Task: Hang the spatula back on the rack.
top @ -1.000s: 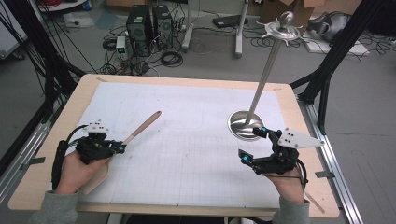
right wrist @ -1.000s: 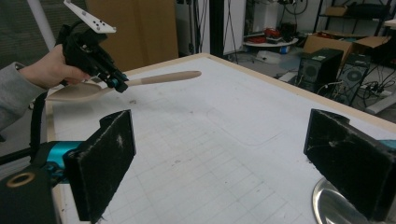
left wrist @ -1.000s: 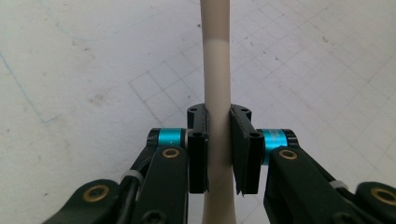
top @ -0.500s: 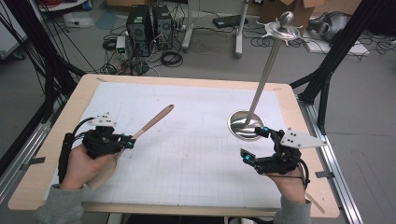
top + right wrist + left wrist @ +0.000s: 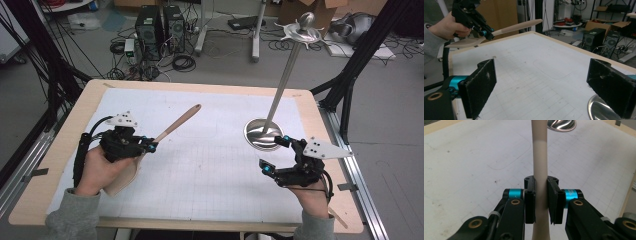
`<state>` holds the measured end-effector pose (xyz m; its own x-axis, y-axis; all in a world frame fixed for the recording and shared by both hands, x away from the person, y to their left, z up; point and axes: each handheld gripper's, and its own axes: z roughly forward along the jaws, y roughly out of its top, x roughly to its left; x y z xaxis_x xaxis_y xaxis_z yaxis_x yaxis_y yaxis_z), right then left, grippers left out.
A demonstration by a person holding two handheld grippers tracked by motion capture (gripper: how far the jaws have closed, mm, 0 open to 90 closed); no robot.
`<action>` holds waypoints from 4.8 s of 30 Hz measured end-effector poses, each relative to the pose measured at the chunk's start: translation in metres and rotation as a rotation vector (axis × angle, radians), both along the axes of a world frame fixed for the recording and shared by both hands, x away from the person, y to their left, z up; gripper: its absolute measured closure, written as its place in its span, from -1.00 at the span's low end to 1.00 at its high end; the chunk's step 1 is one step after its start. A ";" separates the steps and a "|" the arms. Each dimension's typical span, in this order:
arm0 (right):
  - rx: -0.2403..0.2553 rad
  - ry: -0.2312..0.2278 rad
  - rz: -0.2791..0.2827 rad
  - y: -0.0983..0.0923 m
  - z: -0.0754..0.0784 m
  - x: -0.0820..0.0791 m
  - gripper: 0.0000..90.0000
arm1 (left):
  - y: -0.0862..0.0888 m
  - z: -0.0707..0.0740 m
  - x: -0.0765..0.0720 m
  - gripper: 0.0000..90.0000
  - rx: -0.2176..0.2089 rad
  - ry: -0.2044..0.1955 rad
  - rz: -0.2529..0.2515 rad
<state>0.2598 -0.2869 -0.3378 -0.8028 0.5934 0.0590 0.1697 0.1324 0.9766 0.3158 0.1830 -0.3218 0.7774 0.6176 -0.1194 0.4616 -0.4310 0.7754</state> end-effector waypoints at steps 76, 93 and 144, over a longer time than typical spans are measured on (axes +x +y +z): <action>0.045 -0.019 0.002 -0.010 0.004 -0.010 -0.82 | -0.121 0.101 0.041 0.73 -0.039 -0.090 -0.111; 0.055 -0.019 -0.012 -0.020 0.003 -0.014 -0.82 | -0.126 0.124 0.052 0.73 -0.122 -0.102 -0.124; 0.074 -0.017 -0.050 -0.037 0.003 -0.030 -0.82 | -0.180 0.119 0.070 0.73 -0.079 -0.075 -0.190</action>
<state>0.2294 -0.3240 -0.3349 -0.7733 0.6275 0.0907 0.1578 0.0519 0.9861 0.3860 0.0028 -0.2023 0.8874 0.4503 -0.0987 0.3173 -0.4413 0.8394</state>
